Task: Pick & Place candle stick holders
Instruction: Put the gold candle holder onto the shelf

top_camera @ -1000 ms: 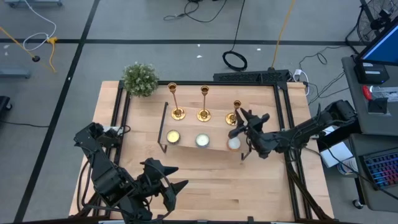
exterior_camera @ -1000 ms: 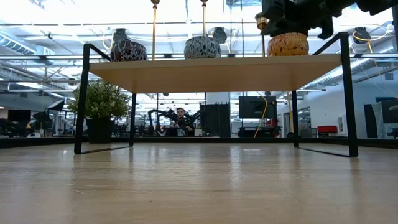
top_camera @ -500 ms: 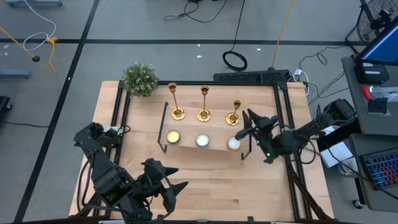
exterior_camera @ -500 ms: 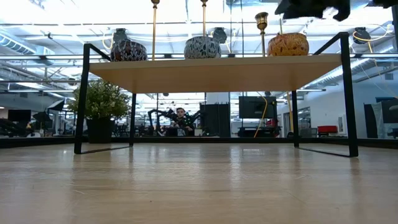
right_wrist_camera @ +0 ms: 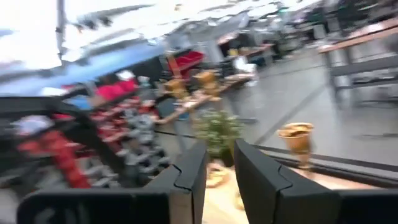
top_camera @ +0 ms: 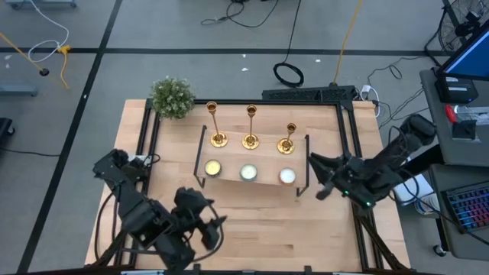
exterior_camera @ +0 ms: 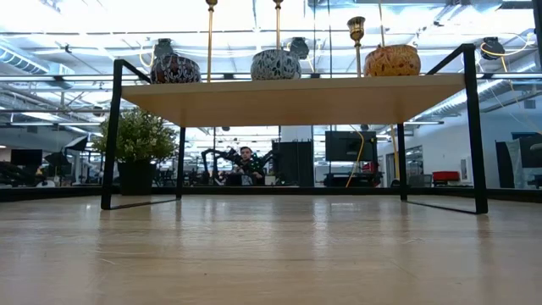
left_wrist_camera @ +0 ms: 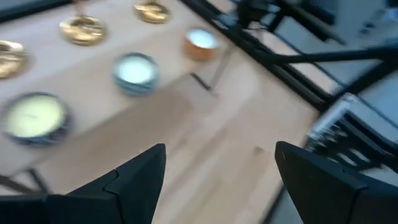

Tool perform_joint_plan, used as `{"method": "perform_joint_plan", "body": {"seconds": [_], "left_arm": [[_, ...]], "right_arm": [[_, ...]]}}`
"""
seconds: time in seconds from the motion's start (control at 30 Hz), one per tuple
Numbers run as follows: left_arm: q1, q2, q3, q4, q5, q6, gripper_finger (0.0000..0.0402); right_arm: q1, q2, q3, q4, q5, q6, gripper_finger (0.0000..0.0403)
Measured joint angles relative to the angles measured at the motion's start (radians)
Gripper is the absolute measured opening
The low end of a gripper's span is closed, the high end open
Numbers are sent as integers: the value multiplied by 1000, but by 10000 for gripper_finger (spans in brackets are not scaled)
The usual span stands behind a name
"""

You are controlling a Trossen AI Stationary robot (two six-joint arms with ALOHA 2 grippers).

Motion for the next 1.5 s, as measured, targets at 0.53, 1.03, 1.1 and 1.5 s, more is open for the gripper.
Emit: {"method": "perform_joint_plan", "body": {"seconds": [0.53, 1.03, 1.1, 1.5], "left_arm": [[165, -42, 0, -158, 50, -71, 310], [279, -67, 0, -184, 85, 37, 310], [311, -67, 0, -184, 93, 55, 310], [446, -117, 0, -186, 183, 69, 257]], "right_arm": [[64, -109, 0, -843, -574, 1006, 3], [-505, -96, 0, -1179, -1327, 1136, 1], [-582, -96, 0, -1190, -1381, 1126, 1], [-803, -96, 226, -1621, -1619, 886, 0]]}}
